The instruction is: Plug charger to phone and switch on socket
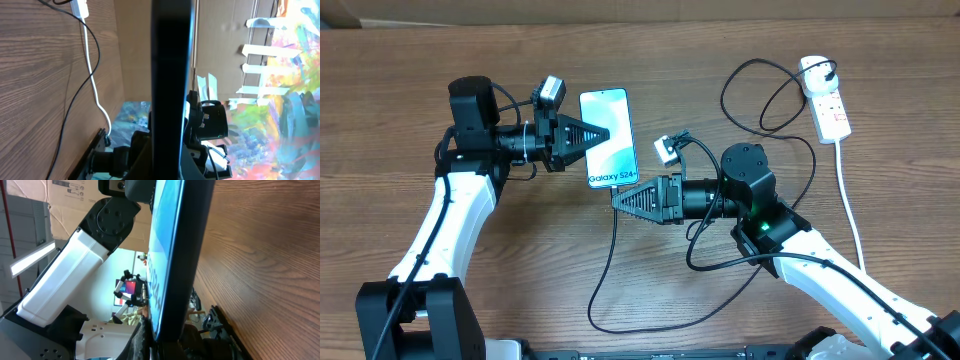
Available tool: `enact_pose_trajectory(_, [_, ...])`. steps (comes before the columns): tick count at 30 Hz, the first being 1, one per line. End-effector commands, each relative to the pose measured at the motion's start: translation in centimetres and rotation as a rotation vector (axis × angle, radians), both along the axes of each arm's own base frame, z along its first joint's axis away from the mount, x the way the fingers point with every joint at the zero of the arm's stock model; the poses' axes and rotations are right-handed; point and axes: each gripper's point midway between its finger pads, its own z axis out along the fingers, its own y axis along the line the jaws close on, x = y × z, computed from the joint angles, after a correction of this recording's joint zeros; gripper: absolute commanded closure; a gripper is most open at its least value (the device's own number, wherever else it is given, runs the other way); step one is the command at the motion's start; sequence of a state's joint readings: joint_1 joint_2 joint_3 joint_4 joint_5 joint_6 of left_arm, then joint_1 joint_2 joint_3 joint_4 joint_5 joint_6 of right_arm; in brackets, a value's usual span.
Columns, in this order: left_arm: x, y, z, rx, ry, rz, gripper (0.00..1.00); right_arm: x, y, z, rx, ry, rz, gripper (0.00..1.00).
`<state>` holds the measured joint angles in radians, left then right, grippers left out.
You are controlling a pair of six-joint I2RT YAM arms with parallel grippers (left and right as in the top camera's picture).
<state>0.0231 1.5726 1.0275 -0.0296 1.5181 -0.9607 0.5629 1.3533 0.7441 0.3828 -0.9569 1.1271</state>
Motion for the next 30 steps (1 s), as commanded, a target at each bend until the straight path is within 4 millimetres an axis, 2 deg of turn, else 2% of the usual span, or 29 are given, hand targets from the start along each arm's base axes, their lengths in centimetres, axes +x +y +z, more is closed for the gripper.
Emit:
enact_pose_trajectory(1, [-1.1, -0.2, 1.8, -0.03, -0.089, -0.06, 0.96, 1.6, -0.2, 0.1, 0.001, 0.007, -0.078, 0.96])
enact_pose_trajectory(10, [-1.2, -0.4, 1.8, -0.03, -0.104, -0.066, 0.96, 2.5, -1.0, -0.2, -0.003, 0.048, -0.106, 0.96])
enact_pose_trajectory(18, [-1.5, -1.1, 1.8, -0.031, -0.117, -0.087, 0.96, 3.1, -0.7, -1.8, -0.025, 0.086, -0.105, 0.96])
enact_pose_trajectory(30, [-1.6, -1.1, 1.8, -0.031, -0.112, -0.088, 0.96, 3.1, -0.6, -0.7, 0.013, 0.047, -0.093, 0.96])
